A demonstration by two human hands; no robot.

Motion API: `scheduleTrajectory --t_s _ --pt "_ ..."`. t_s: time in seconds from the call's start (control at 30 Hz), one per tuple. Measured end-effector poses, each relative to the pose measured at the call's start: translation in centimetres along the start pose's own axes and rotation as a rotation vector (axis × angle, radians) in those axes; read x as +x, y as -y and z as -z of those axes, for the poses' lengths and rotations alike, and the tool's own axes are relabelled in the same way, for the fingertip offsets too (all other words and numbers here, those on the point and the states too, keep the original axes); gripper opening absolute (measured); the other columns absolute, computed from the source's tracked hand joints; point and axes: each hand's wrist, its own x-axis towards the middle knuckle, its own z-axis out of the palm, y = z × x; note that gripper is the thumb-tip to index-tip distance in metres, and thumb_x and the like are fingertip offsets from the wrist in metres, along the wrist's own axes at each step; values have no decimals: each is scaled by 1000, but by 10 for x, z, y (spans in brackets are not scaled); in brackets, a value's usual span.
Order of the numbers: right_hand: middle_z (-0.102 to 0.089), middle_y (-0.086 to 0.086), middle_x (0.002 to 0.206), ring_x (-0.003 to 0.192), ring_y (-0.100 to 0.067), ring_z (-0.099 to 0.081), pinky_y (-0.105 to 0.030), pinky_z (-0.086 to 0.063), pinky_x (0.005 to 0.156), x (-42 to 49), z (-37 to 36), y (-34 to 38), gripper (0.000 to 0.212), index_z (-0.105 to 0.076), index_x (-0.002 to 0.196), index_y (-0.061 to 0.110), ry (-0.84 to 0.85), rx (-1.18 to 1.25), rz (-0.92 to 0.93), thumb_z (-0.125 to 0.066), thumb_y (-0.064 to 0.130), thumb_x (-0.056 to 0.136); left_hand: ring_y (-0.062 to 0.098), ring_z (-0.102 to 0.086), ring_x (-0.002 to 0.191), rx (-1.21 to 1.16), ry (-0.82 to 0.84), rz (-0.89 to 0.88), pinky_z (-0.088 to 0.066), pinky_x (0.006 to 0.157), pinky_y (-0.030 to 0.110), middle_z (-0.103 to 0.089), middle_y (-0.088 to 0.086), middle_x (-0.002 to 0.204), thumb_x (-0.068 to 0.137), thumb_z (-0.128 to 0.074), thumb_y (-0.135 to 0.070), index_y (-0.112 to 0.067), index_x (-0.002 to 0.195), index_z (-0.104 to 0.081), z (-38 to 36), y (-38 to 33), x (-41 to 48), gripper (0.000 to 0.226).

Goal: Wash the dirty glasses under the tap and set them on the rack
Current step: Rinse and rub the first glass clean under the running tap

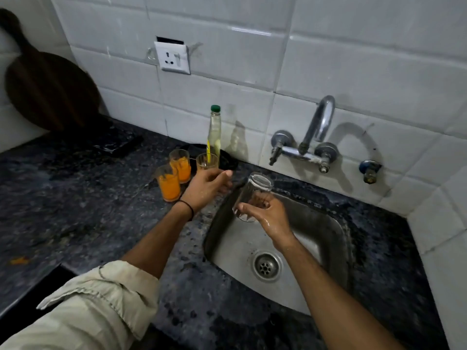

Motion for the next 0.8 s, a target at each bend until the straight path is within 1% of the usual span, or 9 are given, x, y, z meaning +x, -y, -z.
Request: scheduleTrajectory --t_s 0.1,0.17,0.27,0.37,0.4,0.5,0.6,0.67,0.8 --pt "-69 3 69 65 -11 -63 -23 -50 65 24 -33 25 20 -65 79 12 90 91 -8 -85 8 74 8 -66 63 -102 -155 49 -52 63 22 -73 11 82 100 -53 -15 -2 92 -71 44 20 3 23" --pt "-69 5 66 61 -8 -62 -20 -48 61 46 -63 45 19 -65 77 15 146 124 3 -82 6 77 7 -66 61 -117 -267 90 -50 58 18 -73 12 82 99 -53 -13 -2 92 -71 80 32 7 23" --pt "-68 -2 70 61 -9 -63 -23 -49 60 82 -116 72 13 -67 83 10 205 175 -14 -80 10 79 12 -68 65 -120 -376 104 -48 54 14 -74 15 85 100 -52 -15 -2 92 -72 135 48 21 25" --pt "-68 -10 77 62 -14 -64 -27 -49 65 125 -178 94 33 -65 101 7 263 274 -85 -81 19 75 4 -66 62 -117 -451 116 -46 53 10 -73 13 83 100 -51 -14 0 92 -71 194 68 41 25" --pt "-70 -7 76 63 -13 -64 -26 -50 65 142 -203 99 32 -66 100 7 281 308 -124 -81 22 76 6 -66 63 -111 -470 123 -45 53 10 -73 12 83 101 -51 -15 -1 92 -71 219 77 49 26" --pt "-65 2 64 65 -14 -63 -23 -47 65 192 -273 108 10 -67 87 15 299 424 -223 -73 22 85 16 -67 70 -91 -507 174 -50 59 13 -73 12 82 100 -53 -16 -2 91 -72 289 109 77 25" --pt "-61 -5 69 72 -21 -63 -29 -47 72 239 -339 115 19 -65 71 16 276 505 -291 -68 18 90 18 -70 71 -62 -517 220 -59 73 32 -74 10 79 98 -55 -15 -5 86 -73 353 144 104 24" --pt "-58 -8 75 75 -22 -63 -29 -50 72 269 -381 119 20 -62 70 16 281 523 -309 -67 18 90 21 -70 72 2 -524 265 -59 75 38 -74 7 78 97 -54 -16 -8 84 -74 390 164 122 25" --pt "-62 -3 78 79 -19 -65 -28 -56 73 330 -450 118 10 -64 82 18 246 496 -305 -73 21 86 15 -65 69 174 -474 304 -50 62 28 -72 -3 77 98 -53 -21 -15 89 -72 438 200 161 22"
